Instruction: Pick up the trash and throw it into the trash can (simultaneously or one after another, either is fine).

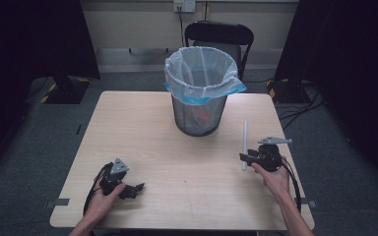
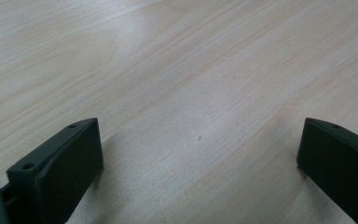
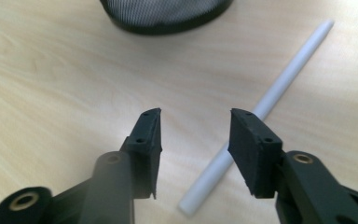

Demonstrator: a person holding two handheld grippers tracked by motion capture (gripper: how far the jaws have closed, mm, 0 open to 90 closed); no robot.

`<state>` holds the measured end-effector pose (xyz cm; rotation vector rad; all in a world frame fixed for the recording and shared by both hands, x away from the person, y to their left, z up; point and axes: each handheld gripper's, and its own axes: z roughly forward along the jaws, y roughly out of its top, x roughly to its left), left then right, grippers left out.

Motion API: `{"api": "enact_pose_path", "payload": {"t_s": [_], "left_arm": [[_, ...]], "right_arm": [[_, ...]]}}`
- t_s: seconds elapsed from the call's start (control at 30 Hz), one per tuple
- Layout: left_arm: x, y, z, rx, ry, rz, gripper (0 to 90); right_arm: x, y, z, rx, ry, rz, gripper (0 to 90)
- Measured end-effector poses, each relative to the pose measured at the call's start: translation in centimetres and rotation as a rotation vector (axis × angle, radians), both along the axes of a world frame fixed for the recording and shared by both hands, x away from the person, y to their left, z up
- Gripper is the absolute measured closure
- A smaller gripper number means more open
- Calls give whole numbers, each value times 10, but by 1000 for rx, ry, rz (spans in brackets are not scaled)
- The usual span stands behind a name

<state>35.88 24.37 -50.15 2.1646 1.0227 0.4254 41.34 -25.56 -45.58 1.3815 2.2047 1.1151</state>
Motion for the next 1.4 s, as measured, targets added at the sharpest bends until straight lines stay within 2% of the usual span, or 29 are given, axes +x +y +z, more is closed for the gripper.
{"api": "enact_pose_path", "payload": {"t_s": [0.1,0.17,0.2,0.3,0.5,0.6,0.83,1.2,1.4], "left_arm": [[0,0,0,0,0,-1,0],[0,0,0,0,0,-1,0],[0,0,0,0,0,0,0],[0,0,0,0,0,0,0],[0,0,0,0,0,0,0],[0,0,0,0,0,0,0],[0,0,0,0,0,0,0],[0,0,0,0,0,0,0],[0,0,0,0,0,0,0]], "right_arm": [[-1,-1,-14,-1,32,-27,561],[0,-1,-20,-24,56,-30,568],[0,0,-21,-42,58,-37,574],[-1,-1,-23,-48,56,-59,606],[-1,1,-28,-100,76,-64,654],[0,1,-29,-110,68,-69,672],[0,5,-28,-153,66,-115,778],[1,6,-27,-149,78,-164,806],[2,4,-27,-118,88,-179,814]]}}
